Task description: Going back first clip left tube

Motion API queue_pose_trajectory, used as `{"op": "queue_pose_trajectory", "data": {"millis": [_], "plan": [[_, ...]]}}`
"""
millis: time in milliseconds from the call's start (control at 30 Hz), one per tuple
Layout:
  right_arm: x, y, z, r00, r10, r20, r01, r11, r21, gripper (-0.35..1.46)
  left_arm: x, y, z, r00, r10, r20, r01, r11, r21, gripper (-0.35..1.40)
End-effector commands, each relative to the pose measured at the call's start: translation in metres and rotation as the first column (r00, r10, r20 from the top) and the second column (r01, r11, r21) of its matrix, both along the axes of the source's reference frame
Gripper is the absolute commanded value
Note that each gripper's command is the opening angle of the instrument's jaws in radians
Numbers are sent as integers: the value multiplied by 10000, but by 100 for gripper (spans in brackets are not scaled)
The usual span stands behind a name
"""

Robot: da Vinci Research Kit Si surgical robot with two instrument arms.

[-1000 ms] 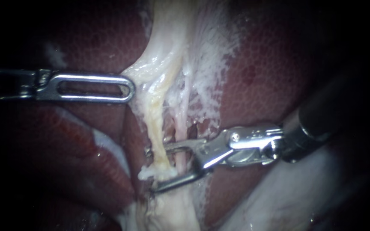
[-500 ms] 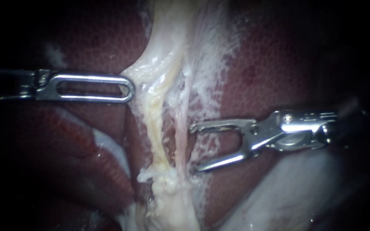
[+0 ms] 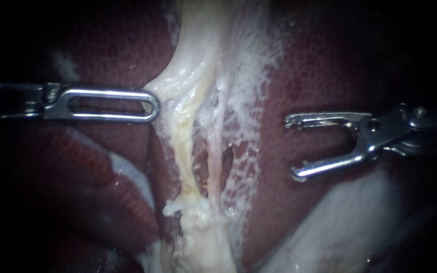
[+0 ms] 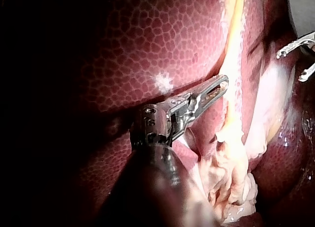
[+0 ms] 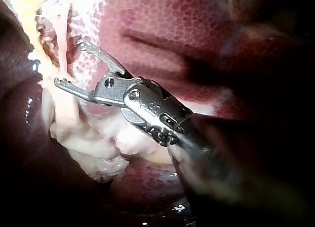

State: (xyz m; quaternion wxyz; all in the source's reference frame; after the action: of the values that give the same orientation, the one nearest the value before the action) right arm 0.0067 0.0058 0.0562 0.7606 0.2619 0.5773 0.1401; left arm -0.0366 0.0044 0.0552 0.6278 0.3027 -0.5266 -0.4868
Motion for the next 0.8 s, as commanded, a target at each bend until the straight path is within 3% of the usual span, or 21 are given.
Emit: {"op": "queue_pose_trajectory", "data": {"millis": [33, 800], "plan": [[1, -1, 1, 10000, 20, -21, -20, 10000, 5, 60, 0, 0, 0, 10000, 0, -3, 0, 10000, -1, -35], [17, -14, 20, 9997, -152, -182, 146, 9993, -333, 60, -4, -3, 7, 10000, -17, -24, 17, 10000, -40, -35]]}}
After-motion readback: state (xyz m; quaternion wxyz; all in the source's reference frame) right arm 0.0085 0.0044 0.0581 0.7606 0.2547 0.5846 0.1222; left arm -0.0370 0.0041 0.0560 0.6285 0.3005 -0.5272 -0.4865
